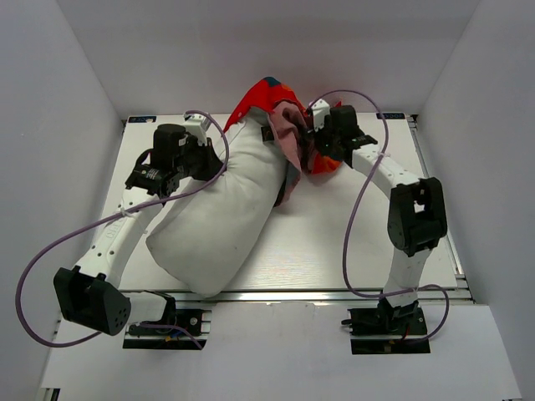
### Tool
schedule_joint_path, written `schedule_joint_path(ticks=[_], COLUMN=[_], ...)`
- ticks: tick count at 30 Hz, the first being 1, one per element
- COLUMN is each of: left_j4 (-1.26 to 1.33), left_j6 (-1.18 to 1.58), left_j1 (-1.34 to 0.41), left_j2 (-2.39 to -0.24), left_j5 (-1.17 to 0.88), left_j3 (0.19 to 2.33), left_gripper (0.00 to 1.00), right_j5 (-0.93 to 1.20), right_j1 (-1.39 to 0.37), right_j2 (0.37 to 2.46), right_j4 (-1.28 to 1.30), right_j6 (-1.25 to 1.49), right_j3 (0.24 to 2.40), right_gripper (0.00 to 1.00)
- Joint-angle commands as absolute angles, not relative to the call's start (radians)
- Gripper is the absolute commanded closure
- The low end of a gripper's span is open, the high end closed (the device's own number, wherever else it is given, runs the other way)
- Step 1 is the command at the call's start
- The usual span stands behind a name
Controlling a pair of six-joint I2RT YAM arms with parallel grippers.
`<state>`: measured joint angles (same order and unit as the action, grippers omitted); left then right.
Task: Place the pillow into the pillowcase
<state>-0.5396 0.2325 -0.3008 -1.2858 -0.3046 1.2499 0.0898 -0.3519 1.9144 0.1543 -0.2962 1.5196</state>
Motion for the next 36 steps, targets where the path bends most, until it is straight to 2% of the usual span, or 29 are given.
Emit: schedule_joint_path(ticks=[1,7,14,20,25,28,34,35,36], left_j4=[-0.551,-0.493,-0.592,-0.623,-0.641,-0.649,-0.653,-0.653,-0.653], left_j6=[0.213,0.21,0.123,0.101,0.083,0.072,0.071,0.072,0.074], left_j1=[-0.298,-0.305,-0.494,-0.541,-0.581,-0.594,-0.597,-0.595,-0.597], left_j2=[-1.246,-1.232,-1.261,-1.255,-1.288,-1.308,-1.313,-1.315,-1.316], left_j5=[-0.336,-0.449,-0.443,-0.428,-0.423,-0.422,-0.41,-0.407,-0.403], left_j3=[1.249,1.172,1.15,1.118,1.167,1.204,1.233,1.233,1.235], left_gripper=[1.0,1.0,1.0,1.0,1.0,1.0,1.0,1.0,1.0], right_j5=[-0.041,-0.106,-0.205,-0.245,-0.247,-0.256,-0.281,-0.288,-0.294], right_j1=[-0.344,-0.344,-0.345,-0.331,-0.322,-0.31,-0.233,-0.224,-0.203], right_j2=[1.761,1.746,1.825,1.858,1.983,2.081,2.126,2.131,2.131], right_j4=[-0.064,-0.218,-0.422,-0.653,-0.612,-0.572,-0.352,-0.247,-0.201], right_j6=[-0.484,-0.621,-0.637,-0.653,-0.681,-0.764,-0.834,-0.824,-0.812], right_j3=[1.536,1.663,1.873,1.937,2.168,2.232,2.1,2.1,2.099], right_gripper=[1.0,1.0,1.0,1.0,1.0,1.0,0.68,0.56,0.5])
